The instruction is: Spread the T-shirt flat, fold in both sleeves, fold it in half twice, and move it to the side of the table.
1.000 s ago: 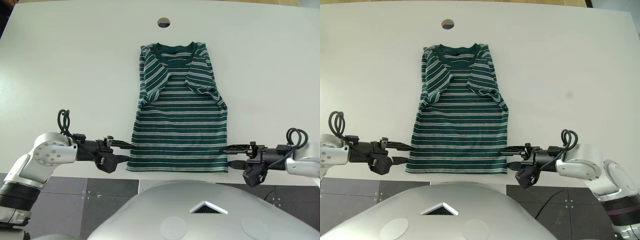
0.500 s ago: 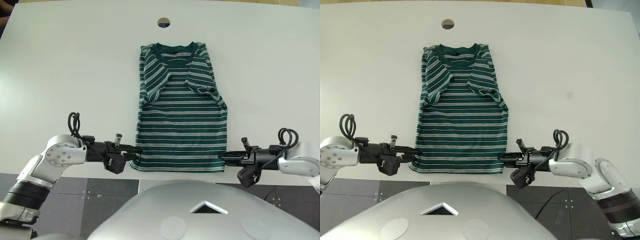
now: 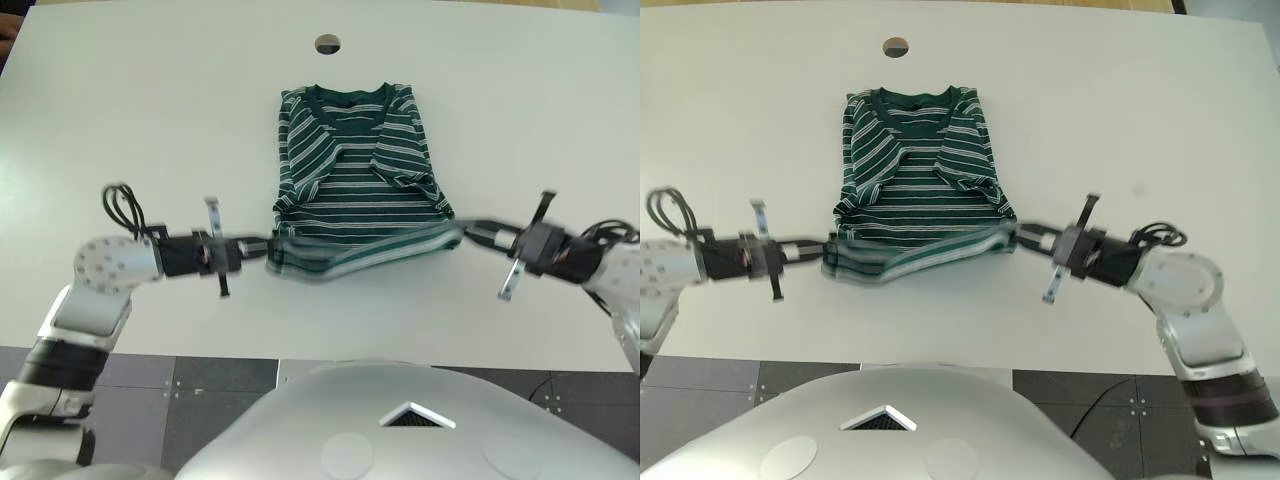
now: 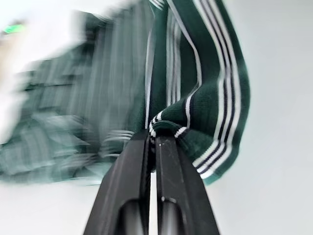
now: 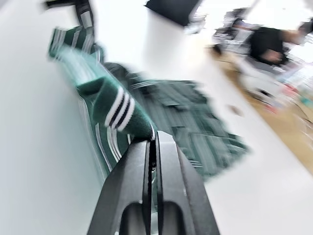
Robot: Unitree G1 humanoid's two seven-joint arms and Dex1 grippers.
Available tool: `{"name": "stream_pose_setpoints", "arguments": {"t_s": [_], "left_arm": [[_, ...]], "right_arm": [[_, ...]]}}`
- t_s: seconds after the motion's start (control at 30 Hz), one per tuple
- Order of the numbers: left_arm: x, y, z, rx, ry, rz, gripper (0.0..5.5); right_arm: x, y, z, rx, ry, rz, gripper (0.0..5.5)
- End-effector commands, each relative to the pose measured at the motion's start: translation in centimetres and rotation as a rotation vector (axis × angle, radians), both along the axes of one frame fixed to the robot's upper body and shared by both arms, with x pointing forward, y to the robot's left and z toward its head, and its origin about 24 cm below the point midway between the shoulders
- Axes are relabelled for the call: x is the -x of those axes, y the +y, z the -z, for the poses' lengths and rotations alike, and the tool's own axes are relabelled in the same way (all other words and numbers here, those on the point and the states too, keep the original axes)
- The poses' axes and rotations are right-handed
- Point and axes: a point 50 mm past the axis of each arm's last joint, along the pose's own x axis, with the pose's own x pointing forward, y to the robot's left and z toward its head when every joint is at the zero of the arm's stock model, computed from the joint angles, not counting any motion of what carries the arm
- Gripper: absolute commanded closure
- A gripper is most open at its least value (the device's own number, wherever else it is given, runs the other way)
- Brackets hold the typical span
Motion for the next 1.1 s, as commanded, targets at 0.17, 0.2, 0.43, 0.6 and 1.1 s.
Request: {"name": "stream_pose_setpoints", "arguments": {"t_s": [0.17,0.2,0.43,0.6,1.1], "left_arm": [[-7.9,-0.5,-1.8,0.161,0.007,-0.439,5.39],[-8.6,-0.7,-1.8,0.163,0.023,-0.470,5.39],[-13.0,-1.5,-1.0,0.105,0.030,-0.692,5.39],[-15.1,-2.2,0.7,0.036,0.033,-0.775,5.39],[-17.3,-3.1,0.5,0.077,-0.082,-0.934,4.82]], "right_arm": [[-4.8,0.4,-0.2,0.014,0.052,0.250,5.40],[-5.3,0.6,-0.1,0.036,0.056,0.267,5.40],[-10.7,2.4,0.5,0.142,0.081,0.363,5.40],[-15.3,4.0,0.9,0.152,0.091,0.429,5.40],[-19.1,3.2,0.4,0.229,-0.211,0.589,4.08]]}}
